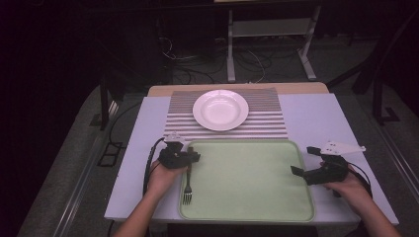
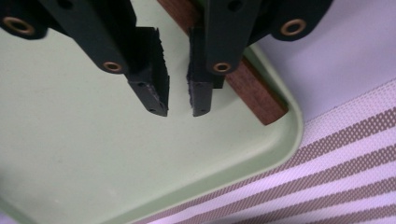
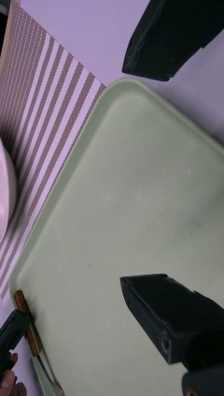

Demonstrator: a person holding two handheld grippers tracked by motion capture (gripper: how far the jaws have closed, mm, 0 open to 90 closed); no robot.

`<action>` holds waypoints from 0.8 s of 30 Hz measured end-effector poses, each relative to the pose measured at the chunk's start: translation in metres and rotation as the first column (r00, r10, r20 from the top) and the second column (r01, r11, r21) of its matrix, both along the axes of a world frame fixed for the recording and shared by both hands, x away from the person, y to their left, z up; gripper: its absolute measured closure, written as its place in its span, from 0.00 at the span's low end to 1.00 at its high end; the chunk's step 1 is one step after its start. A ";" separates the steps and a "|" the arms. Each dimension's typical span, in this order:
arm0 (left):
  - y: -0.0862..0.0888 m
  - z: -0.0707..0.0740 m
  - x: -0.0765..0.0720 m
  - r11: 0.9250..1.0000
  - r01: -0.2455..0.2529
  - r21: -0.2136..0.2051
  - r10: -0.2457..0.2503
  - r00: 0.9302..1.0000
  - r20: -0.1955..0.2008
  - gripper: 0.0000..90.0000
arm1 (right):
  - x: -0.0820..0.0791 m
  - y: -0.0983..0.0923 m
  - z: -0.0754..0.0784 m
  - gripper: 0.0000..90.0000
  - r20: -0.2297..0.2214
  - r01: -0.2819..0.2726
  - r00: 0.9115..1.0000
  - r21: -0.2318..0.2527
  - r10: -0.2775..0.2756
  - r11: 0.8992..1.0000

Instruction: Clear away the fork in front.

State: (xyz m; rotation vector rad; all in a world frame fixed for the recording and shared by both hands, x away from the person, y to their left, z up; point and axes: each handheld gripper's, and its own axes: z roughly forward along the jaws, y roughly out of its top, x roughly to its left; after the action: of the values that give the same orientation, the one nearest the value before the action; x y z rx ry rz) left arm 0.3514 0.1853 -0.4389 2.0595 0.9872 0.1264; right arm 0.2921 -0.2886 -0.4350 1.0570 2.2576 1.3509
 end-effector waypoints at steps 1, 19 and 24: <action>0.000 0.001 0.000 1.000 0.004 -0.001 -0.004 1.000 0.003 0.80 | 0.000 0.000 0.000 0.01 0.000 0.000 1.000 -0.001 0.000 1.000; -0.003 0.013 -0.017 0.998 0.055 0.010 -0.056 0.992 0.116 0.08 | 0.000 0.000 0.000 0.01 -0.001 0.000 1.000 0.001 0.000 1.000; 0.002 0.018 -0.027 0.997 0.075 -0.001 -0.074 0.988 0.133 0.00 | 0.000 -0.001 0.000 0.01 -0.002 0.002 1.000 0.002 -0.002 1.000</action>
State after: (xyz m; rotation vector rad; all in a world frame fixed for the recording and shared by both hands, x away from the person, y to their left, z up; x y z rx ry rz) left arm 0.3245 0.1877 -0.4210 2.0514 0.8267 0.2187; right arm 0.2921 -0.2896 -0.4350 1.0610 2.2566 1.3518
